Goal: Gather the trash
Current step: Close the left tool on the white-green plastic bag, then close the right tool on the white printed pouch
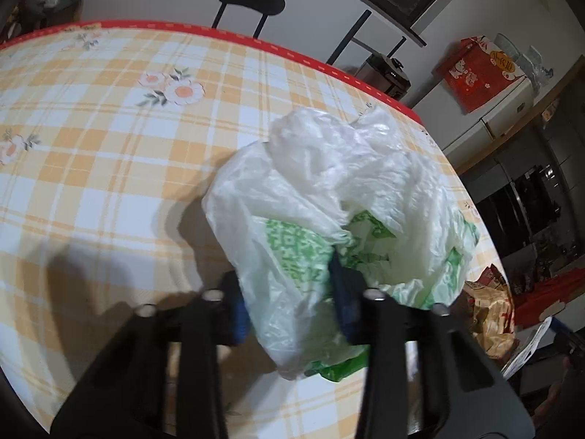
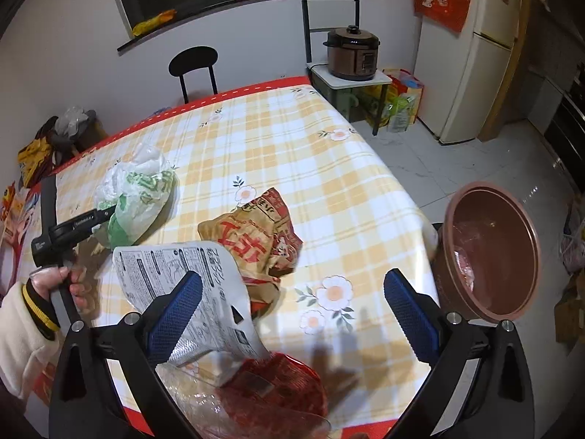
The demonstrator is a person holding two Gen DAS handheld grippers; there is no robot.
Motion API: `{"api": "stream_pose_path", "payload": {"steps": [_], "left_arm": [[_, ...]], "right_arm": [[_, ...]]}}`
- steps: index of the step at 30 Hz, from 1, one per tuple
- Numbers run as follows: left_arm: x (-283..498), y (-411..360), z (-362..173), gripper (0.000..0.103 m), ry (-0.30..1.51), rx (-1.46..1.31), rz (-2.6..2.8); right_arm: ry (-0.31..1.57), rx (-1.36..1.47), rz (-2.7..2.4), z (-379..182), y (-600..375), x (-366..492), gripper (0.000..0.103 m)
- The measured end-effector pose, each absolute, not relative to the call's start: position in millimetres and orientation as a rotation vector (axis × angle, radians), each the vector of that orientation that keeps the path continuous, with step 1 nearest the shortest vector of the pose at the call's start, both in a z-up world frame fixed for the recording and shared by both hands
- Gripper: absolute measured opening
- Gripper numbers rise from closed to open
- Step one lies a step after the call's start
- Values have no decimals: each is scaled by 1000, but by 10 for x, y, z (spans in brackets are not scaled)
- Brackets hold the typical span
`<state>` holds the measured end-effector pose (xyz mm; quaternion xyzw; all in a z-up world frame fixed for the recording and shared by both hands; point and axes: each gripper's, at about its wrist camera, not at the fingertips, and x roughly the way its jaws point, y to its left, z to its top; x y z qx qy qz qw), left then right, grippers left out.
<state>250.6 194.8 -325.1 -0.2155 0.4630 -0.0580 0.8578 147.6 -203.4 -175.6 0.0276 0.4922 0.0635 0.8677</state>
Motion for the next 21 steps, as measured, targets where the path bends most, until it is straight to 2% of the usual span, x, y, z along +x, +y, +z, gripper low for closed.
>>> {"api": "stream_pose_path", "payload": {"steps": [2,5,13,21], "left_arm": [[2453,1963,-3203,24,954,-428,-111],[2350,2015,-3129,22,931,-420,-102],[1935,2229,-2894,20,863,-476,-56],[1398,2419,-2618,20,802,-513,6]], "right_arm": [[1023,73,114,-1751,-2059,1476,98],[1027,87,100,-1758,-2112,1434,98],[1064,82,112,-1816,-2148,1314,98],[1060,21,292,-1849,-1717,1558,98]]}}
